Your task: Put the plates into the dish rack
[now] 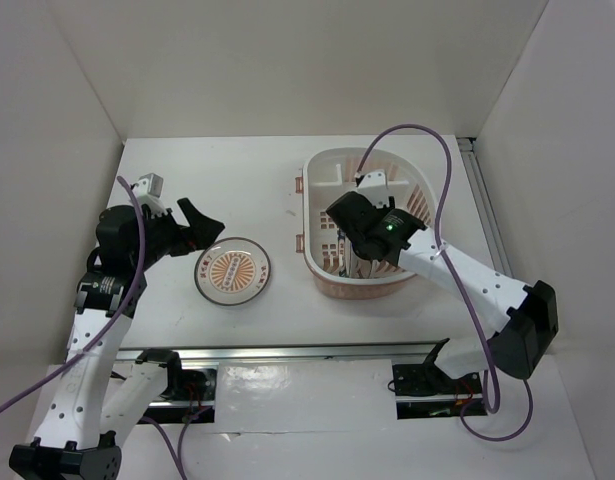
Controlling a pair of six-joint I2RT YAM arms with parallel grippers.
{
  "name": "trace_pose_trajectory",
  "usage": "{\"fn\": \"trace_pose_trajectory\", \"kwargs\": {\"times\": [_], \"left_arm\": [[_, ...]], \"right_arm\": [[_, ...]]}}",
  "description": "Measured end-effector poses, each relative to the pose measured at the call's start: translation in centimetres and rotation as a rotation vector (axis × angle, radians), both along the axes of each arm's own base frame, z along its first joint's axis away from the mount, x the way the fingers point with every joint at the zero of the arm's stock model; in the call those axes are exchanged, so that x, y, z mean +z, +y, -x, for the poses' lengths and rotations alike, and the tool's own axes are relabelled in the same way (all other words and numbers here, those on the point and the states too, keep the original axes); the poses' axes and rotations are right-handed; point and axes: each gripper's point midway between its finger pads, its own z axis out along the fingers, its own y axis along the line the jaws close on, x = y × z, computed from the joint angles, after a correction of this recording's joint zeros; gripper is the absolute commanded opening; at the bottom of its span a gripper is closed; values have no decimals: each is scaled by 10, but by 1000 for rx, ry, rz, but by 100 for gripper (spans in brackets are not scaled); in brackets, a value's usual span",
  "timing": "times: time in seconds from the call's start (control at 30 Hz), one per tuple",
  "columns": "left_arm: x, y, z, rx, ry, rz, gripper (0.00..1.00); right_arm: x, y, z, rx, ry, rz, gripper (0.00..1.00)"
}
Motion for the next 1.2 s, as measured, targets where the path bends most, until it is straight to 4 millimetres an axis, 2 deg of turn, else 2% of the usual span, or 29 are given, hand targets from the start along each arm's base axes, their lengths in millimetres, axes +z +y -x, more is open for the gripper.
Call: {"fn": "trace_pose_trajectory", "kwargs": {"times": [0.1, 0.27, 0.33, 0.47, 0.53, 0.57, 0.93, 0.97, 1.07, 1.2], "left_arm": [[0, 0, 0, 1, 0, -1, 100], [0, 0, 0, 0, 0, -1, 100], [0, 0, 0, 0, 0, -1, 100], [0, 2, -1, 7, 0, -1, 100], [0, 3, -1, 9, 0, -1, 100], [0, 3, -1, 10, 0, -1, 100], [-11, 11, -5, 61, 45, -16, 100], [-14, 12, -6, 73, 55, -15, 100], [-34, 15, -5, 120, 119, 14, 100], [-86, 21, 5, 223, 272, 74, 100]], "right_arm": [[0, -1, 2, -9, -1, 2, 60], [0, -3, 5, -28, 4, -2, 79], [4, -3, 7, -32, 0, -3, 79], [19, 3, 8, -33, -30, -27, 91], [25, 5, 9, -35, -39, -36, 91], [27, 5, 10, -36, -42, -41, 96], [50, 7, 23, -33, -70, -79, 97], [54, 9, 24, -26, -75, -87, 100], [70, 17, 29, 9, -103, -121, 100], [93, 30, 39, 99, -147, -158, 100]]}}
